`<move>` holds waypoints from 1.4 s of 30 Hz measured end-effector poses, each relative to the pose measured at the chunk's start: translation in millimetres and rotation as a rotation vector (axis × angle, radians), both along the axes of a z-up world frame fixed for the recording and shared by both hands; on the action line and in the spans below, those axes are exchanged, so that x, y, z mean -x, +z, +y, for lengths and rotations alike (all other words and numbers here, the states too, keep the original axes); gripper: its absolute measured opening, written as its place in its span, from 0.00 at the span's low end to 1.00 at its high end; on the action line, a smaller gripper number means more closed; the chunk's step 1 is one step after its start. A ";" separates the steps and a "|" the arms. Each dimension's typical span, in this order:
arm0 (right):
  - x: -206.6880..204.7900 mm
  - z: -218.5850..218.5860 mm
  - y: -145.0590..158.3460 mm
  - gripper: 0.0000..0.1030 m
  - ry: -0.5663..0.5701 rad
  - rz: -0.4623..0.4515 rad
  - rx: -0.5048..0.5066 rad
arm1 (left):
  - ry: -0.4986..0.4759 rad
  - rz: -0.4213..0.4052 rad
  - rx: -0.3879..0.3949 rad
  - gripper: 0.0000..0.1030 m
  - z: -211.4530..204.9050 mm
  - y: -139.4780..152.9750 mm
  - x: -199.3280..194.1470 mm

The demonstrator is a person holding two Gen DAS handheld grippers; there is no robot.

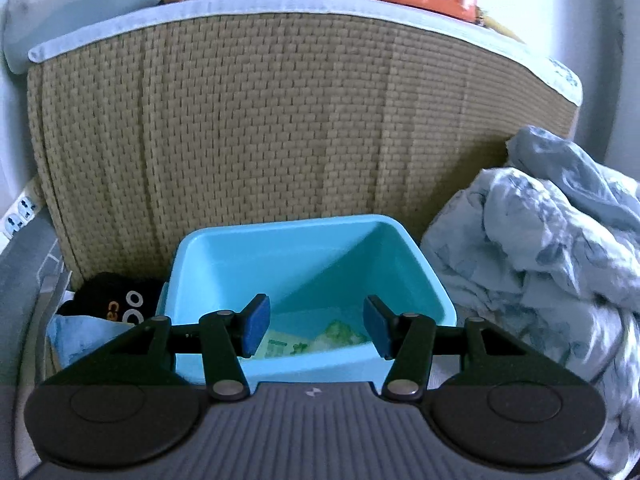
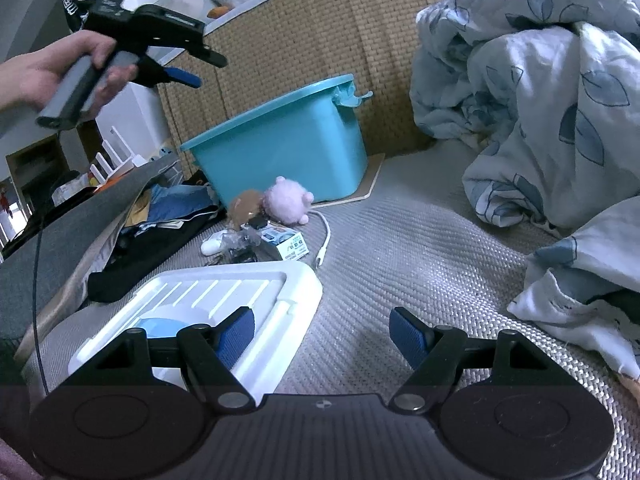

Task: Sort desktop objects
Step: 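Withdraw the left gripper from the bin back toward the tray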

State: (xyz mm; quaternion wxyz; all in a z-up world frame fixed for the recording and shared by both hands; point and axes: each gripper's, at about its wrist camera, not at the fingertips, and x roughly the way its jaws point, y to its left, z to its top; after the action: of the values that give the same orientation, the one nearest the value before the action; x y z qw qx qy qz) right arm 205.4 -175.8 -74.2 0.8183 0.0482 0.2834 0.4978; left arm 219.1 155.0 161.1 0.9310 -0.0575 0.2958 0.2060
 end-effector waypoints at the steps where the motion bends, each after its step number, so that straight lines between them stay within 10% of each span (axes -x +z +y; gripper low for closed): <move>1: 0.3 0.4 -0.1 0.77 0.002 0.000 0.002 | -0.008 0.001 -0.020 0.54 -4.2 0.2 4.7; 20: 3.6 -0.6 0.6 0.77 -0.003 -0.004 0.029 | -0.011 0.003 -0.093 0.54 -44.5 -37.7 74.7; 42: 8.7 3.2 4.3 0.77 -0.014 -0.045 0.082 | 0.165 -0.018 -0.038 0.55 -88.0 -151.9 166.2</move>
State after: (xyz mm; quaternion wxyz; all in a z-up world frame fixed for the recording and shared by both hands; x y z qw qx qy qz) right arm 196.7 -172.5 -69.9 0.8292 0.0053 0.2848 0.4809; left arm 52.9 67.0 9.3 0.9144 -0.0657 0.2776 0.2872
